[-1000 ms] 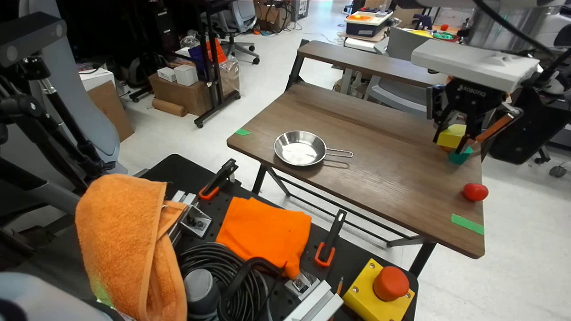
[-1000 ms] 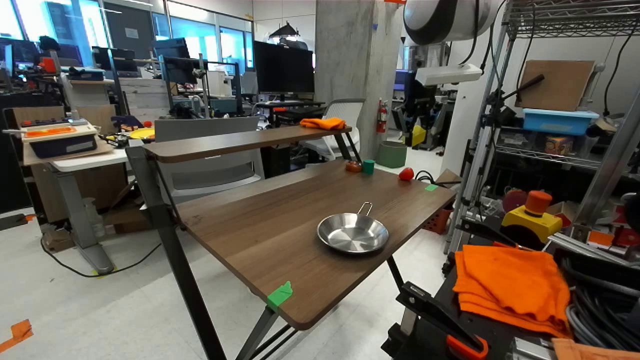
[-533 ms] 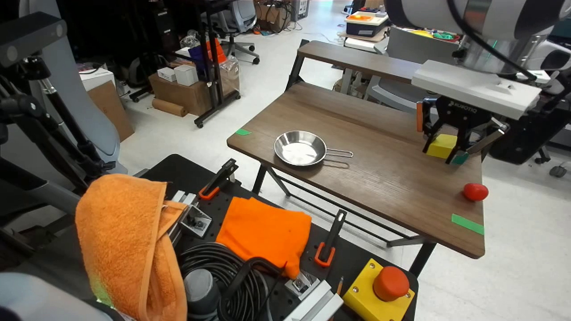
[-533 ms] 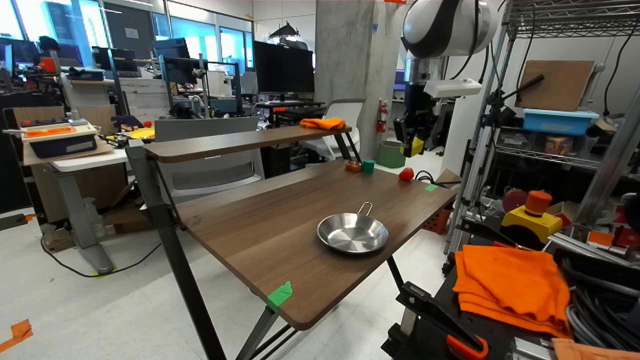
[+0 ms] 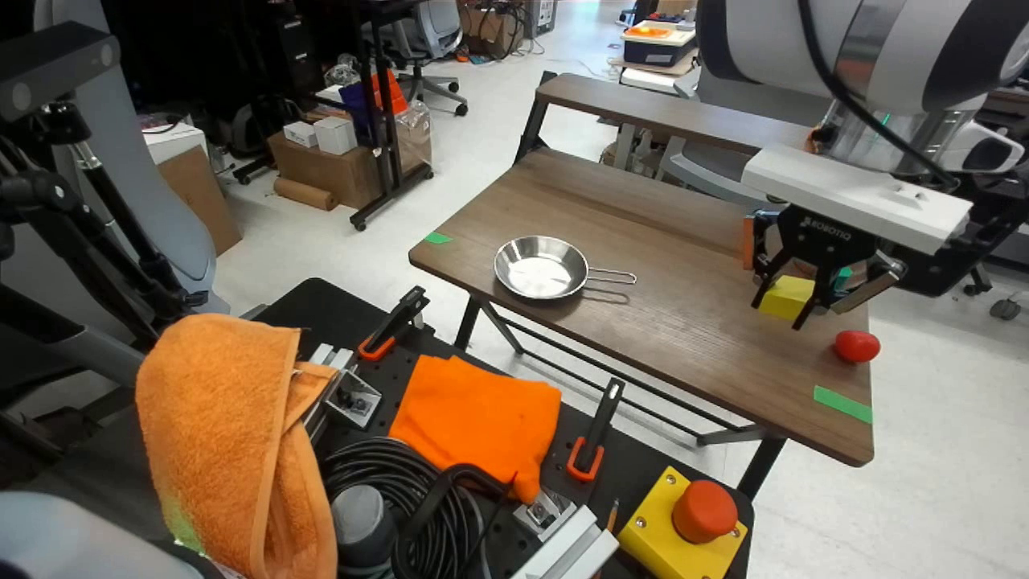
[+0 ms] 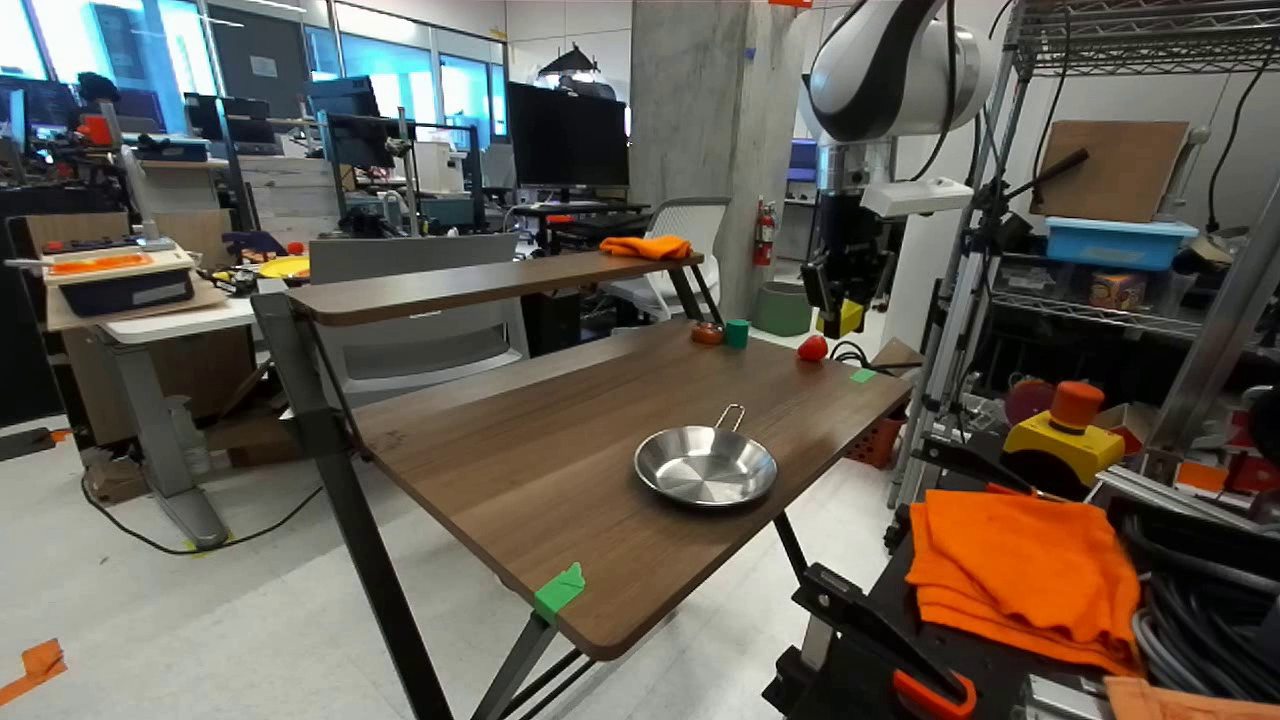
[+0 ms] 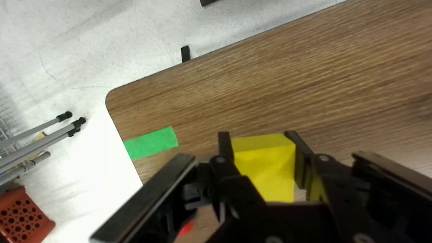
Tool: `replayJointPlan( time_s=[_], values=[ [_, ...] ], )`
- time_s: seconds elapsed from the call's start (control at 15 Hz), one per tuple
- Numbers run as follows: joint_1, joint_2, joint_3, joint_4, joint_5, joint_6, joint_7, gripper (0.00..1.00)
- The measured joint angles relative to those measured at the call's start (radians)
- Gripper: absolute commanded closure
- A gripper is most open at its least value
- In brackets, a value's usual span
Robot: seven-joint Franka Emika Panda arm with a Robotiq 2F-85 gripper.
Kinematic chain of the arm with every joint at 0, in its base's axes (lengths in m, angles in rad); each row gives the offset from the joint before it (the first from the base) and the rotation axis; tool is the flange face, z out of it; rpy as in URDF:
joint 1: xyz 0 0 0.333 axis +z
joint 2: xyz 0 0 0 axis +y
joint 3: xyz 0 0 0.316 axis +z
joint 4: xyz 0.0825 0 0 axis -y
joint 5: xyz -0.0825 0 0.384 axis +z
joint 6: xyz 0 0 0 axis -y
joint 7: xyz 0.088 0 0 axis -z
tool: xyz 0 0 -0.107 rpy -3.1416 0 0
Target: Put the yellow block on the silver pan then remove it from the pan
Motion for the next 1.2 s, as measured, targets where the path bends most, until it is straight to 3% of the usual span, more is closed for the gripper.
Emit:
replayJointPlan(
  time_s=[0.67,1.2],
  values=[
    [-0.012,0.086,-0.01,0.059,0.0,-0.083,0.01,0.83],
    [-0.007,0.164,-0.048,0.109,-0.009,-0.095,0.116,0.83]
  ],
)
